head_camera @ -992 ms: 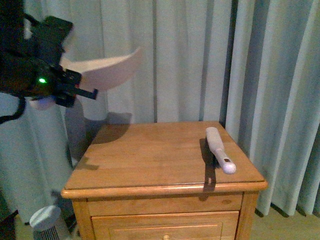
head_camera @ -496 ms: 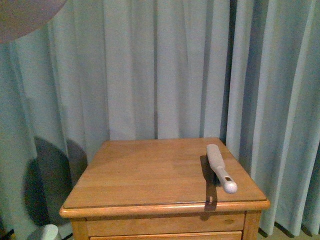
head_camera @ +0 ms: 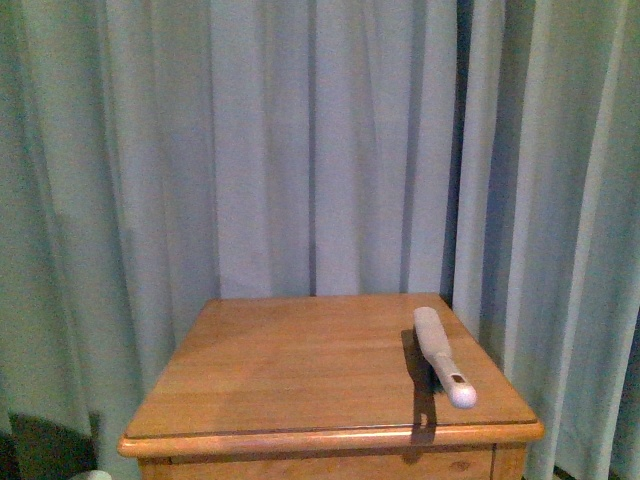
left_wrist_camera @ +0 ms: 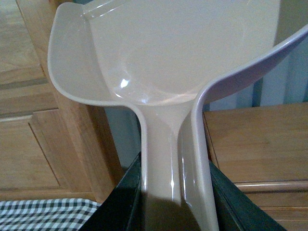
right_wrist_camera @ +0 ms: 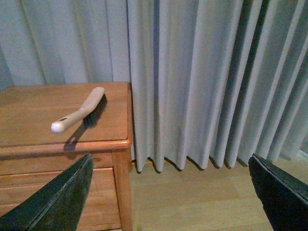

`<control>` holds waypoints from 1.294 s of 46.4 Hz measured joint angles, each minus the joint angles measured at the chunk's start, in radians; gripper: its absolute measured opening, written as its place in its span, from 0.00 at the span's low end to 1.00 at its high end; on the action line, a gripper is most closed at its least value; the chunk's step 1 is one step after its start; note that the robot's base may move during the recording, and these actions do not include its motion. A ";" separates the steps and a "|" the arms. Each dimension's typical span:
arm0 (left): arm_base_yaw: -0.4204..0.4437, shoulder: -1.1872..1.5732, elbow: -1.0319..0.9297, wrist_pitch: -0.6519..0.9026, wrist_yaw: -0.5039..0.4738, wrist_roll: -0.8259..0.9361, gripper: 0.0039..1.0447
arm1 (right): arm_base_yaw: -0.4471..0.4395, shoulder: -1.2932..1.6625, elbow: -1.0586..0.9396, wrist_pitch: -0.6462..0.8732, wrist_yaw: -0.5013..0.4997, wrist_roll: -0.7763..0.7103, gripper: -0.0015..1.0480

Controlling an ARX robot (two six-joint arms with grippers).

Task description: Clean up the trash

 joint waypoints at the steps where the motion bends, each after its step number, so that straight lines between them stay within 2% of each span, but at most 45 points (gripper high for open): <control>1: 0.001 -0.005 -0.003 -0.003 0.000 -0.004 0.26 | 0.000 0.000 0.000 0.000 0.000 0.000 0.93; 2: 0.002 -0.009 -0.005 -0.005 0.001 -0.007 0.26 | 0.001 0.001 0.000 0.000 0.006 -0.002 0.93; 7: 0.002 -0.014 -0.006 -0.005 0.002 -0.019 0.26 | 0.131 0.164 0.034 0.039 0.377 -0.018 0.93; 9: 0.003 -0.014 -0.006 -0.005 0.005 -0.021 0.26 | 0.156 0.262 0.065 0.071 0.405 -0.006 0.93; 15: 0.003 -0.014 -0.006 -0.005 0.004 -0.025 0.26 | 0.167 0.578 0.241 0.172 0.336 0.057 0.93; 18: 0.003 -0.015 -0.006 -0.005 0.004 -0.025 0.26 | 0.169 0.783 0.386 0.177 0.262 0.106 0.93; 22: 0.003 -0.015 -0.006 -0.005 0.004 -0.025 0.26 | 0.174 1.002 0.554 0.115 0.188 0.168 0.93; 27: 0.003 -0.016 -0.006 -0.005 0.004 -0.026 0.26 | 0.188 1.337 0.840 -0.060 0.101 0.298 0.93; 32: 0.003 -0.016 -0.006 -0.005 0.005 -0.026 0.26 | 0.215 1.524 1.025 -0.157 0.097 0.365 0.93; 47: 0.003 -0.016 -0.006 -0.005 0.004 -0.026 0.26 | 0.330 1.930 1.488 -0.365 0.107 0.442 0.93; 60: 0.003 -0.016 -0.006 -0.005 0.004 -0.026 0.26 | 0.362 2.102 1.635 -0.408 0.111 0.464 0.93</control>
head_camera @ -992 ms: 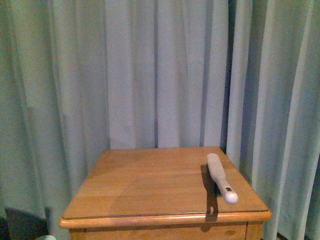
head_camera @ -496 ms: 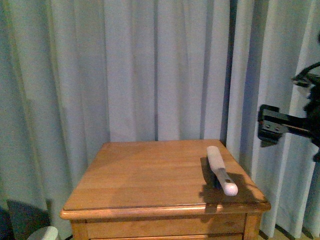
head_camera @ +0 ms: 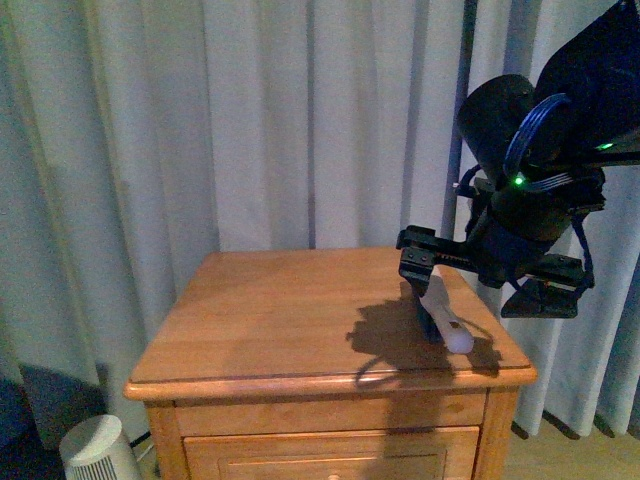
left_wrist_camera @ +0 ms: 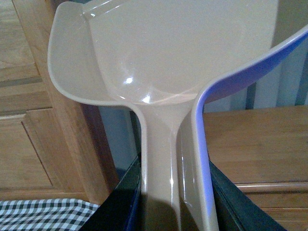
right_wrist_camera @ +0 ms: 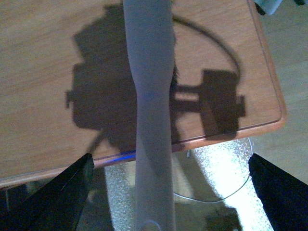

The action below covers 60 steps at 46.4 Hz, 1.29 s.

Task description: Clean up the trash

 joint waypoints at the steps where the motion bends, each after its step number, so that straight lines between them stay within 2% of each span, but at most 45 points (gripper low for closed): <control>1: 0.000 0.000 0.000 0.000 0.000 0.000 0.26 | 0.001 0.005 0.005 -0.001 -0.001 0.002 0.93; 26: 0.000 0.000 0.000 0.000 0.000 0.000 0.26 | 0.037 0.159 0.092 -0.022 -0.002 0.065 0.93; 32: 0.000 0.000 0.000 0.000 0.000 0.000 0.26 | 0.037 0.159 0.092 -0.015 0.011 0.066 0.73; 46: 0.000 0.000 0.000 0.000 0.000 0.000 0.26 | 0.029 0.150 0.061 0.038 0.028 0.055 0.20; 53: 0.000 0.000 0.000 0.000 0.000 0.000 0.26 | 0.029 0.119 0.016 0.084 0.043 0.036 0.18; 60: 0.000 0.000 0.000 0.000 0.000 0.000 0.26 | 0.029 0.026 -0.085 0.206 0.117 -0.034 0.18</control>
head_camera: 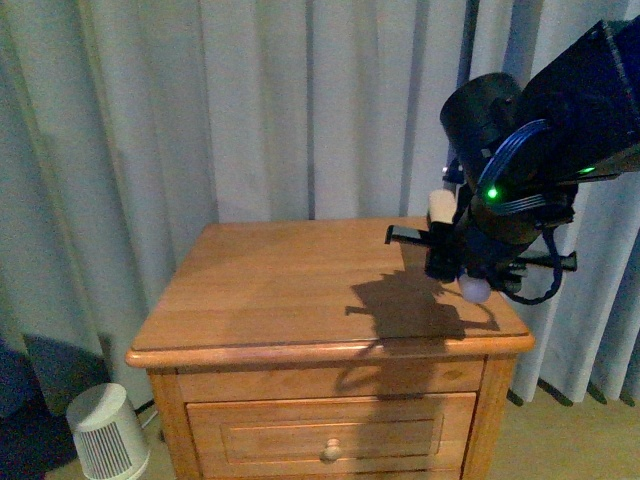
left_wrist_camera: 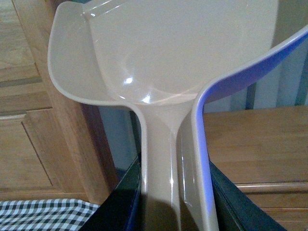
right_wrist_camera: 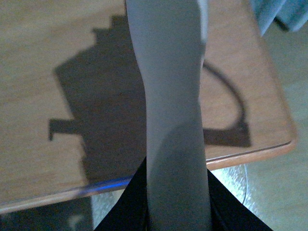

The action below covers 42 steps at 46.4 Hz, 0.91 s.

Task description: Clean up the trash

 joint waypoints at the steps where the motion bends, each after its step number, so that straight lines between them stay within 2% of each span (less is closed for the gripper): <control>1: 0.000 0.000 0.000 0.000 0.000 0.000 0.26 | 0.000 -0.020 -0.021 0.026 0.015 -0.021 0.18; 8: 0.000 0.000 0.000 0.000 0.000 -0.001 0.26 | 0.002 -0.278 -0.296 0.346 0.135 -0.219 0.18; 21: 0.000 0.000 0.000 0.000 0.000 -0.002 0.26 | -0.012 -0.692 -0.766 0.760 0.206 -0.438 0.18; 28: 0.000 0.000 0.000 0.000 0.000 -0.002 0.26 | -0.055 -0.914 -0.980 0.812 0.226 -0.476 0.18; 33: 0.000 0.000 0.000 0.000 0.000 -0.002 0.26 | -0.082 -1.093 -1.125 0.798 0.247 -0.482 0.18; 42: 0.000 0.000 0.000 0.000 0.000 -0.002 0.26 | -0.111 -1.367 -1.265 0.710 0.245 -0.473 0.18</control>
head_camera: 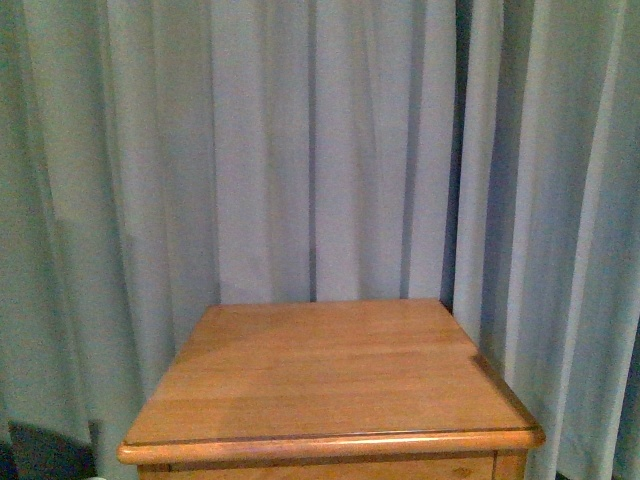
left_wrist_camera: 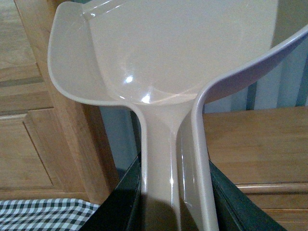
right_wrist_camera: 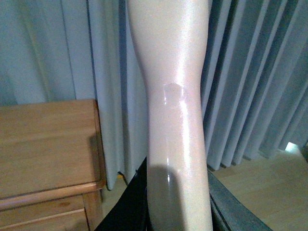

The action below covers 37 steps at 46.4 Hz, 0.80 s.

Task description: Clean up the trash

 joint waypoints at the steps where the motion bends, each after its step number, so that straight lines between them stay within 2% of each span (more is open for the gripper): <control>1: 0.000 0.000 0.000 0.000 0.000 0.000 0.26 | 0.000 -0.017 -0.006 0.000 0.001 0.000 0.18; 16: 0.000 0.000 0.000 0.000 0.001 0.000 0.26 | 0.028 -0.162 -0.067 -0.004 0.048 0.008 0.18; 37: 0.000 0.000 -0.004 0.000 0.011 0.000 0.26 | 0.032 -0.182 -0.078 -0.008 0.062 0.018 0.18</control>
